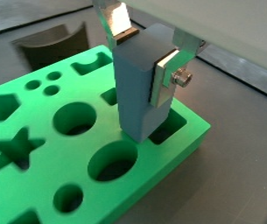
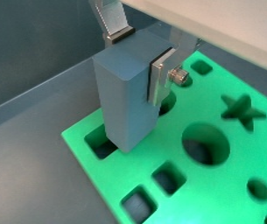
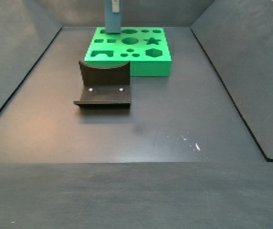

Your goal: Insert the rectangle object.

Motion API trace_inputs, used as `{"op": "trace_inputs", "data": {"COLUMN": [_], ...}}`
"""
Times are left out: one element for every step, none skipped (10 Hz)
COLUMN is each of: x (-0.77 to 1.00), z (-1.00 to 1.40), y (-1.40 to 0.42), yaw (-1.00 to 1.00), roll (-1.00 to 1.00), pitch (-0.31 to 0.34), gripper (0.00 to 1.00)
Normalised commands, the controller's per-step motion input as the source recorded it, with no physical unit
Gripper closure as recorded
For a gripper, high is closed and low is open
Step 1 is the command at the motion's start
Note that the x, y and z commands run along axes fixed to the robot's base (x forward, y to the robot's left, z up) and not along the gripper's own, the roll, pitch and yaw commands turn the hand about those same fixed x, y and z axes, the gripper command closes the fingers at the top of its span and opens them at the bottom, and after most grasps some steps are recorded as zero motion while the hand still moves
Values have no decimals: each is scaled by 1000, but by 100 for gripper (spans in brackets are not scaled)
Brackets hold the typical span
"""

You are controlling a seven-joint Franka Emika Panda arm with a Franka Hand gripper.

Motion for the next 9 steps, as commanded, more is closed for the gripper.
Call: {"op": "trace_inputs", "data": {"x": [520, 63, 149, 280, 57, -9, -103, -214, -211], "z": [-17, 0, -217, -106, -54, -80, -60, -34, -26], "y": [0, 0, -74, -63, -117, -89, -80, -151, -146], "yaw": [-437, -14, -137, -117, -37, 0, -11, -103, -89], "roll": [-31, 0, -29, -223, -210, -190, -156, -134, -163], "pitch": [170, 0, -24, -64, -86, -81, -59, -51, -86], "gripper": [100, 100, 100, 100, 100, 100, 100, 100, 100]}}
